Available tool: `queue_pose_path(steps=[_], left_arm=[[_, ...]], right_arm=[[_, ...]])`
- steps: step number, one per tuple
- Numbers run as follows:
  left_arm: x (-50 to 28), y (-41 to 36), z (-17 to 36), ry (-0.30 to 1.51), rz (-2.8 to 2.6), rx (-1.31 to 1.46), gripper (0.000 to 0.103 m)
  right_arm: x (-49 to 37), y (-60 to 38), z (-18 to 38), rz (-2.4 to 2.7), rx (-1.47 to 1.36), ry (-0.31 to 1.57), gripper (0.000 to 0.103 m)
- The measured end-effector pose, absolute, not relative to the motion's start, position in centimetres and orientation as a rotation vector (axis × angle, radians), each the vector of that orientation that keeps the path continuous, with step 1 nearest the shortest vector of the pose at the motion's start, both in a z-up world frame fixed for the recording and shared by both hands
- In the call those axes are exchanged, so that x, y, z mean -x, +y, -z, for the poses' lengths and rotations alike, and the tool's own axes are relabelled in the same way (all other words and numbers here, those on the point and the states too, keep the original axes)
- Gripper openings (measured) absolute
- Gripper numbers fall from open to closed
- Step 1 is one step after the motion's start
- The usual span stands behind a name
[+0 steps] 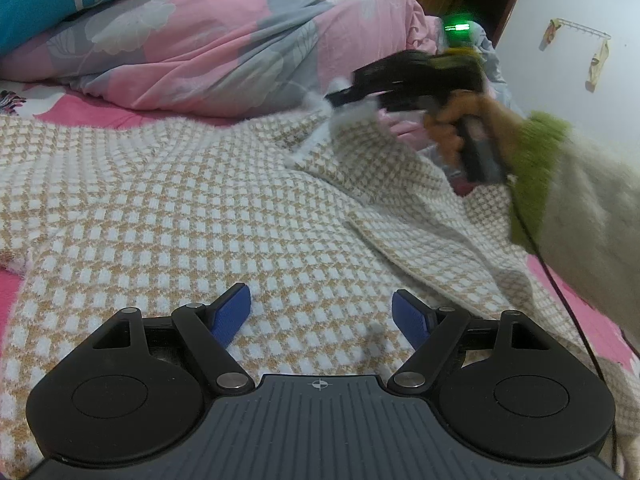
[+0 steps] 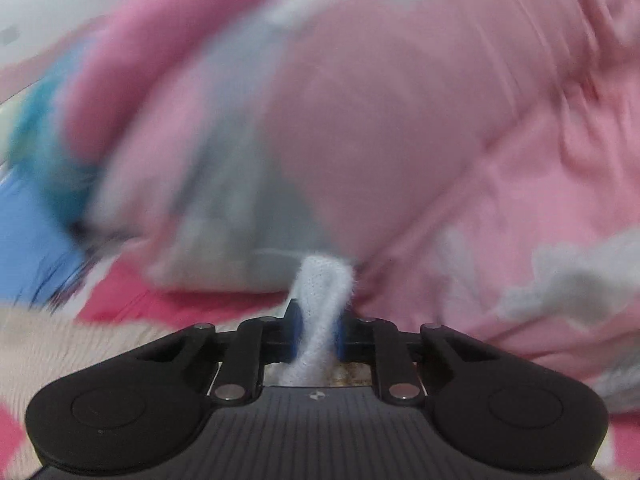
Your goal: Fold clothes
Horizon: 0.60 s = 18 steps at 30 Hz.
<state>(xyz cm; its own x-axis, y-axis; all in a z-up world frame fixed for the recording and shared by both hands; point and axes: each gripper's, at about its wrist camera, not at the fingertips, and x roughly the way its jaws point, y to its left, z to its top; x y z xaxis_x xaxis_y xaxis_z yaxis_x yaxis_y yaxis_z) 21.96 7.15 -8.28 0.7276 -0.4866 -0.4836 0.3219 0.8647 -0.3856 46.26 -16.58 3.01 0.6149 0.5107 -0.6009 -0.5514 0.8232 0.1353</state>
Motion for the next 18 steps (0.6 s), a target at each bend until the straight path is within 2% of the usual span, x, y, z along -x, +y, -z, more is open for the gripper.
queue_pose_path(steps=[3,7,11,13,15,18], left_arm=[[-22.0,7.1,8.4,0.61,0.452,0.284,0.079],[-22.1,7.0,8.4,0.61,0.452,0.284,0.079],[-22.1,7.0,8.5,0.608,0.453,0.286,0.079],[-22.1,7.0,8.5,0.608,0.455,0.287,0.08],[-22.1,7.0,8.5,0.607,0.457,0.289,0.08],[-22.0,7.1,8.5,0.607,0.458,0.293,0.08]], right_arm=[[-41.7,-16.5,-4.8,-0.747,0.189,0.552,0.016],[-39.6,-15.3,-5.7,-0.807,0.342,0.425,0.016],[-43.4,-14.2,-4.5,-0.695,0.355,0.411,0.016],[-46.9,-14.6,-2.8,-0.545,0.332,0.476,0.019],[-50.2,-15.5,-1.4,-0.435,0.229,0.566,0.036],[-51.1,-16.7,-1.5,-0.392,0.085,0.597,0.04]])
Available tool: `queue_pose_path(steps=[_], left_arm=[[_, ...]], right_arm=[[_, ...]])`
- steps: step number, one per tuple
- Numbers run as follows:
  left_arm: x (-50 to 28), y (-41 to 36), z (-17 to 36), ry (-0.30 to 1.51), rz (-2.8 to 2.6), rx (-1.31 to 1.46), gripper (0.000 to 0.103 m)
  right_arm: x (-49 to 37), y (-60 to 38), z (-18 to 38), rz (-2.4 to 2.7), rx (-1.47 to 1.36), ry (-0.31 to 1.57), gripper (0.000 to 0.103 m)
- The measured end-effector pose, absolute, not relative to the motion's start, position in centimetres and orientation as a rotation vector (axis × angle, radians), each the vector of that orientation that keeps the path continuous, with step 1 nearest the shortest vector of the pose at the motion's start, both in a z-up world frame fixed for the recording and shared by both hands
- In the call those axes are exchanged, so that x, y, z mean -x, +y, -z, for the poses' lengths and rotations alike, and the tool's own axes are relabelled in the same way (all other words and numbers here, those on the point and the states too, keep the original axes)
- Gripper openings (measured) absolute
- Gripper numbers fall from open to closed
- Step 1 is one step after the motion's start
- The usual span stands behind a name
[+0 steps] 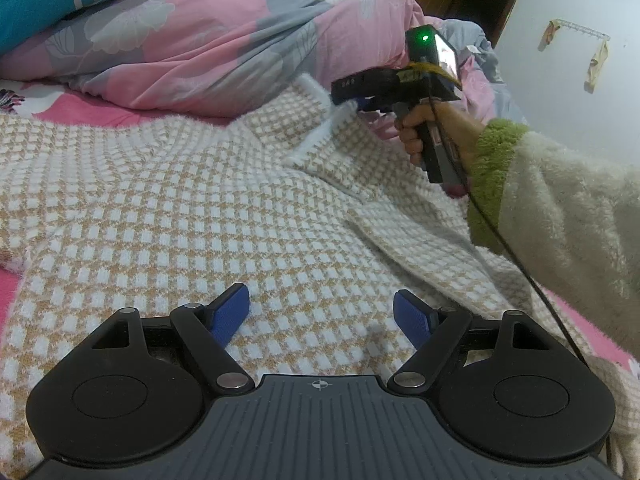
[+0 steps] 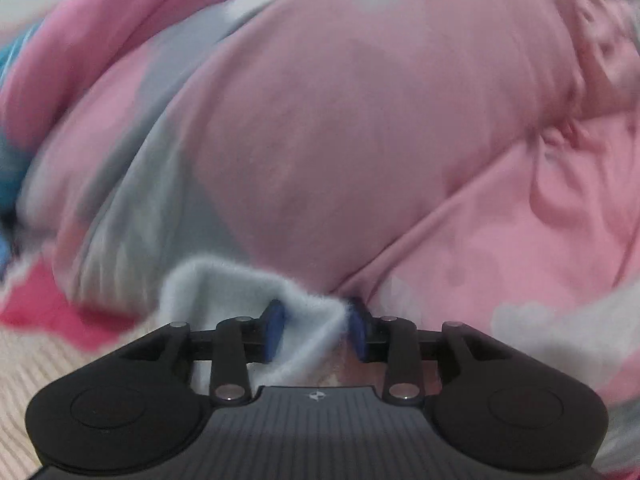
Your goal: Fold clothes
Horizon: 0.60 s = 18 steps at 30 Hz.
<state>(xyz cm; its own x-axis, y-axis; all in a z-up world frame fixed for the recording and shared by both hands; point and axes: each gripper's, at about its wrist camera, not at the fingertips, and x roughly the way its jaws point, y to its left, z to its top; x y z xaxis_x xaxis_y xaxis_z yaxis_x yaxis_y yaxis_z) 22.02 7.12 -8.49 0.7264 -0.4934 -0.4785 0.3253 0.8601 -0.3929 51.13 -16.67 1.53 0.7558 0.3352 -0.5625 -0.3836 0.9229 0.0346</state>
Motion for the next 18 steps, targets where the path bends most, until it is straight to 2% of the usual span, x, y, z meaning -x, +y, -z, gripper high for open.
queue_pose_path(steps=[3,7,9,11,13,16,18], left_arm=[[-22.1,7.1,8.5,0.608,0.457,0.29,0.08],[-22.2,7.0,8.4,0.609,0.456,0.287,0.08],[-22.2,7.0,8.4,0.609,0.455,0.286,0.08],[-22.2,7.1,8.4,0.609,0.455,0.286,0.08],[-22.2,7.1,8.4,0.608,0.456,0.288,0.08],[-22.2,7.1,8.4,0.608,0.456,0.288,0.08],[-22.1,7.1,8.3,0.607,0.456,0.289,0.08]], right_arm=[[-48.8,-18.6,-3.7,-0.345,-0.004,0.508,0.053],[-44.9,-19.4,-7.1,-0.423,-0.009,0.442,0.049],[-43.7,-16.9,-7.1,-0.507,0.11,0.492,0.035],[-42.8,-13.8,-6.3,-0.582,0.251,0.561,0.027],[-43.4,-10.9,-3.9,-0.593,0.377,0.632,0.023],[-46.7,-9.0,-0.4,-0.491,0.406,0.688,0.016],[-49.7,-9.8,0.8,-0.403,0.309,0.707,0.0]])
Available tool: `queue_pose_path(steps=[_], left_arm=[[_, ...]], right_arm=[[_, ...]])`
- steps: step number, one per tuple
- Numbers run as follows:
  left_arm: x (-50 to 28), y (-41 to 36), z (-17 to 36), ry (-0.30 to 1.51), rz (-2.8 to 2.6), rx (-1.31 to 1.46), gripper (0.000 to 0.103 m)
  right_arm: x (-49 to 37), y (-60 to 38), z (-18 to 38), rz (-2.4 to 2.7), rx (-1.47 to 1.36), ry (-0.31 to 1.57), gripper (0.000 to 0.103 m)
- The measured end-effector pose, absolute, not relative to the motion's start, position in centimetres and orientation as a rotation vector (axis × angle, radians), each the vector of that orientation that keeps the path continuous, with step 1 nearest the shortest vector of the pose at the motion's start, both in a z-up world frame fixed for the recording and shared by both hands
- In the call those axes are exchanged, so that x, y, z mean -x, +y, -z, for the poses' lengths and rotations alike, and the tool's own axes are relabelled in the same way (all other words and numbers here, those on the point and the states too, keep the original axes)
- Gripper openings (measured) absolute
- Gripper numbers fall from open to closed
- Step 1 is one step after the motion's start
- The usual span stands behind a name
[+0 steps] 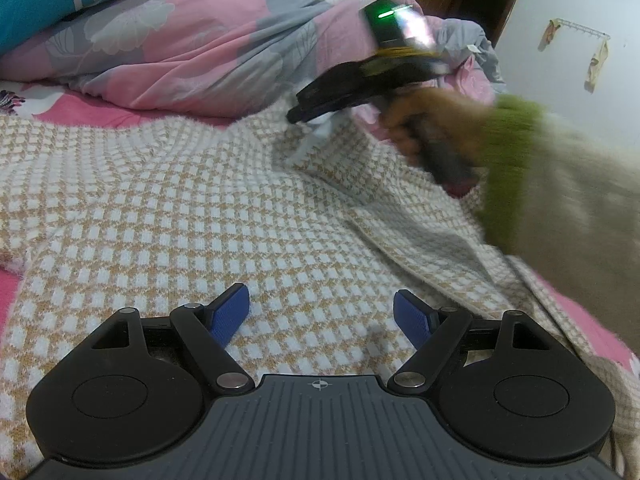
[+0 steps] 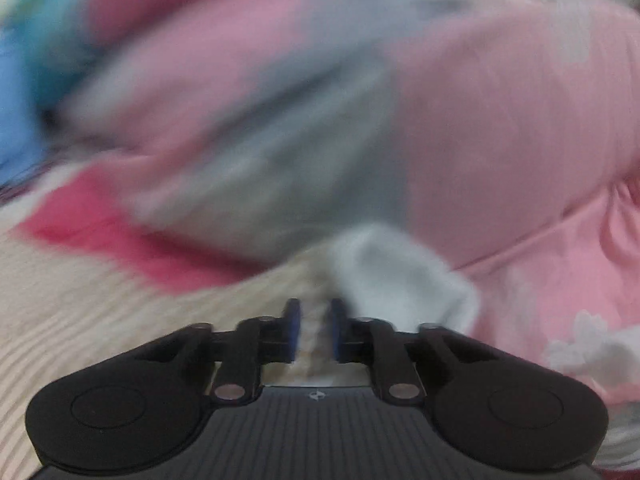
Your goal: Fold clothes
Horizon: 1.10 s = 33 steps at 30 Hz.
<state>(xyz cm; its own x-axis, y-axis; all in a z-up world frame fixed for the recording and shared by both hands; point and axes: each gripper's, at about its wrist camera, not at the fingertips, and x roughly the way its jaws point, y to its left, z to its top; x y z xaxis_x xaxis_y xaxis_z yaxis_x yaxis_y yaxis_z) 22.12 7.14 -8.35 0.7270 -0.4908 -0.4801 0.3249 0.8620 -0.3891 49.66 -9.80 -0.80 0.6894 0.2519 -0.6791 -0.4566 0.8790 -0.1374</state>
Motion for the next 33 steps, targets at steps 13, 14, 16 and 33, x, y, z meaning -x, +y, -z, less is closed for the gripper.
queue_pose_path(steps=[13,14,16,33], left_arm=[[-22.1,7.1,8.3,0.609,0.452,0.284,0.08],[-22.1,7.1,8.3,0.609,0.452,0.285,0.08],[-22.1,7.1,8.3,0.609,0.451,0.285,0.08],[-22.1,7.6,8.3,0.605,0.457,0.322,0.08]], right_arm=[[-40.2,-22.5,-7.0,-0.321,-0.045,0.529,0.031],[-38.4,-23.1,-7.2,-0.328,-0.061,0.546,0.037],[-34.1,-24.6,-7.9,-0.343,-0.087,0.576,0.039],[-26.4,-14.6,-1.2,-0.352,0.562,0.583,0.07]])
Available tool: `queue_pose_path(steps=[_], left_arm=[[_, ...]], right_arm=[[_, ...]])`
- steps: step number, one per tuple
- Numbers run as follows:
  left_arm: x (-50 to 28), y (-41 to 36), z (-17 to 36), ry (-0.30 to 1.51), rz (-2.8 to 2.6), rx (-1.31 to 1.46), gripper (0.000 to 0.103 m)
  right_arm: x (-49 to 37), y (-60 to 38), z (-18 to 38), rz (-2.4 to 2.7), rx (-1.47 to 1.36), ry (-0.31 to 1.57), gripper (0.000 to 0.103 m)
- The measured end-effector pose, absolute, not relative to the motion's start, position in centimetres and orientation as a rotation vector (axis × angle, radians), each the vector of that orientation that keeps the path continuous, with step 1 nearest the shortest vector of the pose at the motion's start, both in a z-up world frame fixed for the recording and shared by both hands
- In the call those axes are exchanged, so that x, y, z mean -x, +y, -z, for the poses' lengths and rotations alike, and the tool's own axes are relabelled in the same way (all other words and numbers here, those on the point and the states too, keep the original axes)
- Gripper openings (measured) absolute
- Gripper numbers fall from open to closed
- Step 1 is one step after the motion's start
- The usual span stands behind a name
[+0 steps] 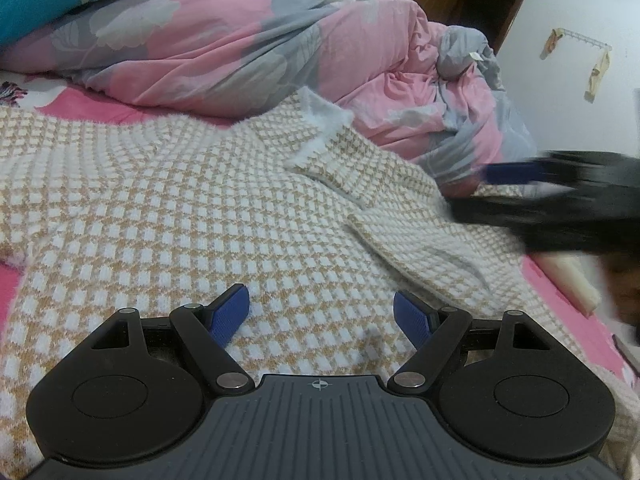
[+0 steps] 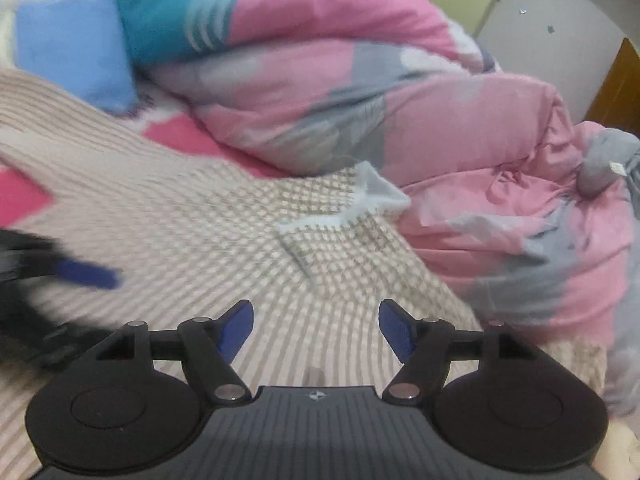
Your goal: Fold clothes
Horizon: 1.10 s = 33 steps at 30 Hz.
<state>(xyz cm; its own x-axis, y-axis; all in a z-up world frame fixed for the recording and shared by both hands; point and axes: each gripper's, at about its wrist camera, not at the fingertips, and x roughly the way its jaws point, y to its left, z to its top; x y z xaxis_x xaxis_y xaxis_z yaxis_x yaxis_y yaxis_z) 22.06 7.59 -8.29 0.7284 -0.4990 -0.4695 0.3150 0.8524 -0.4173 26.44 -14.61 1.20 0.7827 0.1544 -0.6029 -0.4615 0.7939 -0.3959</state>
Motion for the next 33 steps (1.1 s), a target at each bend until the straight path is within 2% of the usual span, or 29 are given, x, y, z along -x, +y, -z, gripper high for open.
queue_pose_path(steps=[3,8,9,11,15,21,23,27,33], left_arm=[[-22.0,7.5,8.2,0.607,0.455,0.315,0.08],[-22.1,7.2,8.2,0.611,0.457,0.309,0.083],[-22.1,7.2,8.2,0.611,0.457,0.308,0.083],[-22.1,7.2,8.2,0.61,0.458,0.31,0.083],[-22.1,7.2,8.3,0.609,0.459,0.311,0.083],[-22.1,7.3,8.3,0.607,0.46,0.316,0.083],[-22.0,7.2,8.3,0.607,0.46,0.316,0.083],[-22.0,7.2,8.3,0.607,0.46,0.317,0.083],[-22.0,7.2,8.3,0.606,0.457,0.316,0.083]], right_arm=[[-31.6,-13.2,1.4,-0.296,0.58,0.624,0.062],[-35.5,-12.5,4.6,-0.329,0.648,0.664,0.058],[-35.8,-12.6,4.8,-0.337,0.643,0.661,0.044],[-36.5,-13.5,4.1,-0.312,0.542,0.678,0.009],[-36.4,-15.6,2.2,-0.288,0.393,0.649,0.008],[-36.7,-20.0,-3.5,-0.313,-0.037,0.552,0.008],[-37.5,-20.3,-4.2,-0.31,-0.089,0.536,0.008],[-39.0,-18.2,-2.1,-0.322,-0.02,0.582,0.008],[-40.8,-14.8,4.9,-0.303,0.142,0.671,0.01]])
